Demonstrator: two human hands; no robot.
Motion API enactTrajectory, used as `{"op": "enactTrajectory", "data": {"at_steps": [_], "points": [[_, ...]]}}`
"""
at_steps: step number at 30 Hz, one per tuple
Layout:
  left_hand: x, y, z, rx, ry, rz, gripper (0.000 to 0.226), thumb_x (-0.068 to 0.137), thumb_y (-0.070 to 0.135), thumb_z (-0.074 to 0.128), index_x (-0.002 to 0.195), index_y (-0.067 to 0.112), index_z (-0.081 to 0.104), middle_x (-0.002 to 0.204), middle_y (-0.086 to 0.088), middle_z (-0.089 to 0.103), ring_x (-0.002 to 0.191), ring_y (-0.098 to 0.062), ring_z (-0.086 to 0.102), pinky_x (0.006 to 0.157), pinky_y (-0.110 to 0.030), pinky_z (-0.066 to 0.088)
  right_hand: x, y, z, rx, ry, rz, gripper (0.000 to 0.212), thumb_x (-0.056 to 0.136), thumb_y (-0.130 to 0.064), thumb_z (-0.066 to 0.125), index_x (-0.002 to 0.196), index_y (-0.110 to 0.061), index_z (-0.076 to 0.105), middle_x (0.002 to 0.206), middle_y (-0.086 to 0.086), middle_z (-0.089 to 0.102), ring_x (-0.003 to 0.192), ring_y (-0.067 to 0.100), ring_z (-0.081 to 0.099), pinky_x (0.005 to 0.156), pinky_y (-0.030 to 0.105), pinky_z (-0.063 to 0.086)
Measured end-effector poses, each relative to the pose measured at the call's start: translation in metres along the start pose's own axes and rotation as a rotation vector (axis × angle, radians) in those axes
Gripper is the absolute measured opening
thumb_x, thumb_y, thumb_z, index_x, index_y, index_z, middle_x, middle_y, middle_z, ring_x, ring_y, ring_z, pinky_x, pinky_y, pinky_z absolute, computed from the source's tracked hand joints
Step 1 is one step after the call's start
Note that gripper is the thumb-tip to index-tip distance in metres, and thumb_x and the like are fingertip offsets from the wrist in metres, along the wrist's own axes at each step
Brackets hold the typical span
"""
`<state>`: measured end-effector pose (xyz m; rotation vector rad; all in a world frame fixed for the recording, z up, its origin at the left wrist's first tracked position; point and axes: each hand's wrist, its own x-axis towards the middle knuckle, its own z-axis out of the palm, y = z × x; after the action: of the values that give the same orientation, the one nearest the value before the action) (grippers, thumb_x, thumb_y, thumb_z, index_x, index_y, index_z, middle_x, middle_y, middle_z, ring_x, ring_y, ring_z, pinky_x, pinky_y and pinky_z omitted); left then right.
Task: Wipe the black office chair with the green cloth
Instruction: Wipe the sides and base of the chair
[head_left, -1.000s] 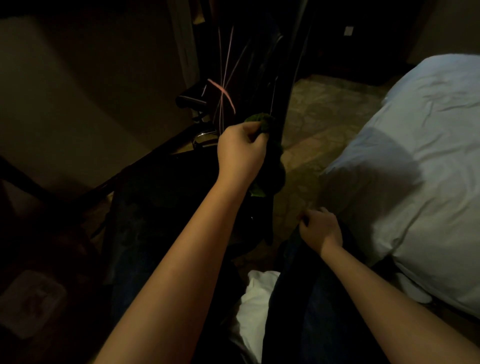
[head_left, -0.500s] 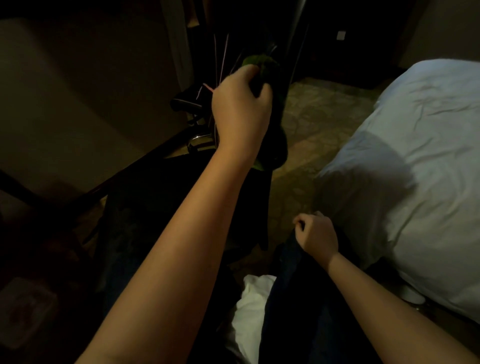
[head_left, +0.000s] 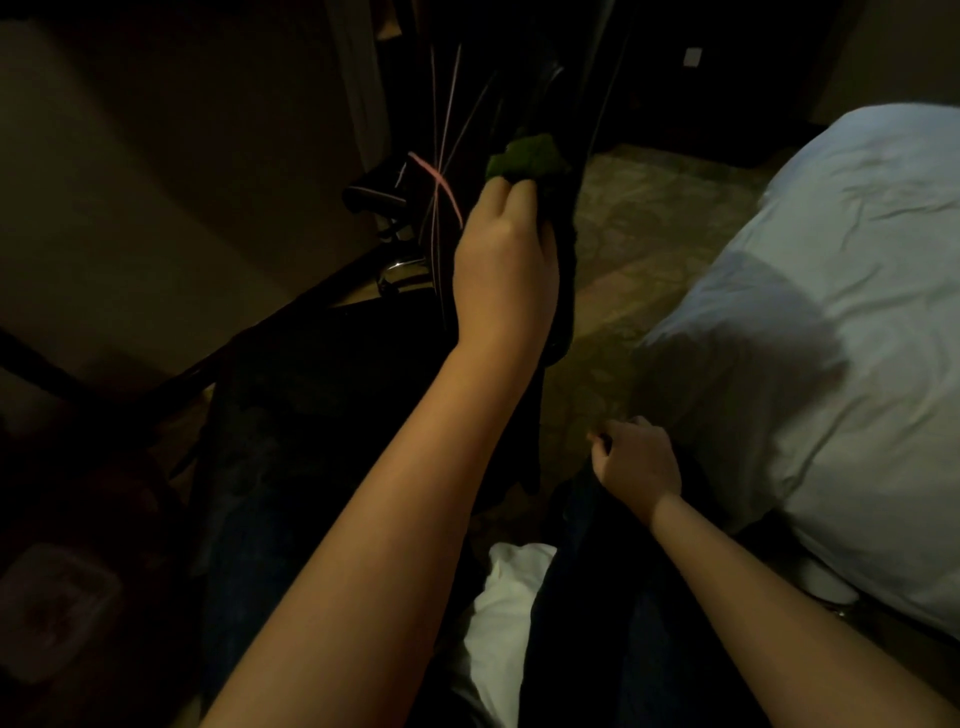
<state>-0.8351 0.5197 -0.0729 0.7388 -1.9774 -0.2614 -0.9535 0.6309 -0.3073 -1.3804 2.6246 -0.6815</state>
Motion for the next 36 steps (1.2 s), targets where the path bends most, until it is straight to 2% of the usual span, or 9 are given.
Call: {"op": "enactTrajectory", "data": {"at_steps": [5,9,13,16,20,23,29,34,36], "points": [[-0.013,-0.015,0.009,0.045,-0.052,0.001,0.010,0.090,-0.004,0.053,0.095,-0.006,0.062,0.099,-0.019,0.060,0.086,-0.033,0.057,0.064,-0.026,0.034,0.006,0.000,0.003,-0.028,-0.109,0.048,0.019,0.088,-0.025,0.054,0.100,-0.022,0.069,0.097,0.002,0.068,0.101,0.022,0.055,0.087,0.035,0.038],[-0.029,-0.026,0.018,0.079,-0.114,-0.011,0.010,0.091,-0.007,0.051,0.091,-0.006,0.061,0.097,-0.021,0.060,0.083,-0.035,0.057,0.064,-0.033,0.039,0.010,-0.004,0.006,-0.061,-0.157,0.078,0.023,0.088,-0.029,0.051,0.105,-0.027,0.067,0.105,0.000,0.067,0.107,0.021,0.054,0.089,0.034,0.036],[-0.046,-0.036,0.034,0.148,-0.190,-0.064,0.011,0.088,-0.009,0.053,0.089,-0.003,0.062,0.094,-0.019,0.061,0.082,-0.034,0.058,0.063,-0.027,0.033,0.008,-0.009,0.006,-0.041,-0.151,0.123,0.021,0.090,-0.033,0.053,0.104,-0.030,0.068,0.110,0.002,0.064,0.106,0.026,0.052,0.084,0.032,0.039],[-0.063,-0.048,0.049,0.186,-0.269,-0.111,0.012,0.088,-0.007,0.053,0.089,0.001,0.062,0.095,-0.015,0.061,0.080,-0.031,0.059,0.061,-0.028,0.039,0.004,-0.012,0.007,0.008,-0.118,0.191,0.022,0.091,-0.034,0.053,0.107,-0.035,0.068,0.115,0.004,0.059,0.109,0.030,0.049,0.077,0.032,0.045],[-0.086,-0.066,0.071,0.210,-0.372,-0.172,0.012,0.092,-0.001,0.054,0.096,0.004,0.063,0.102,-0.011,0.064,0.085,-0.026,0.063,0.070,-0.029,0.053,0.004,-0.012,0.007,-0.100,-0.153,0.191,0.020,0.091,-0.033,0.055,0.107,-0.029,0.066,0.109,0.004,0.057,0.104,0.027,0.049,0.078,0.032,0.046],[-0.099,-0.079,0.089,0.247,-0.450,-0.199,0.013,0.096,0.004,0.051,0.102,0.007,0.062,0.110,-0.009,0.063,0.090,-0.022,0.064,0.074,-0.026,0.053,0.003,-0.009,0.007,-0.072,-0.136,0.168,0.018,0.090,-0.027,0.056,0.103,-0.020,0.065,0.102,0.007,0.058,0.100,0.030,0.052,0.076,0.034,0.045],[-0.111,-0.097,0.112,0.324,-0.536,-0.198,0.015,0.100,0.010,0.046,0.109,0.008,0.057,0.122,-0.008,0.058,0.098,-0.019,0.062,0.077,-0.021,0.049,0.003,-0.010,0.005,-0.047,-0.053,0.122,0.023,0.090,-0.025,0.053,0.107,-0.025,0.069,0.095,0.008,0.060,0.092,0.029,0.055,0.078,0.032,0.044],[-0.122,-0.106,0.111,0.221,-0.616,-0.325,0.012,0.097,0.003,0.050,0.101,0.004,0.061,0.108,-0.010,0.062,0.090,-0.027,0.063,0.067,-0.030,0.050,0.006,-0.013,0.005,-0.037,-0.011,0.096,0.022,0.091,-0.026,0.055,0.105,-0.028,0.071,0.088,0.004,0.061,0.083,0.022,0.054,0.079,0.030,0.040],[-0.132,-0.114,0.111,0.234,-0.763,-0.380,0.015,0.097,0.004,0.048,0.104,0.005,0.062,0.099,-0.011,0.063,0.088,-0.029,0.064,0.063,-0.032,0.047,0.006,-0.013,0.006,-0.018,-0.011,0.092,0.019,0.090,-0.025,0.056,0.100,-0.029,0.071,0.080,-0.004,0.051,0.075,0.015,0.043,0.075,0.028,0.036]]}}
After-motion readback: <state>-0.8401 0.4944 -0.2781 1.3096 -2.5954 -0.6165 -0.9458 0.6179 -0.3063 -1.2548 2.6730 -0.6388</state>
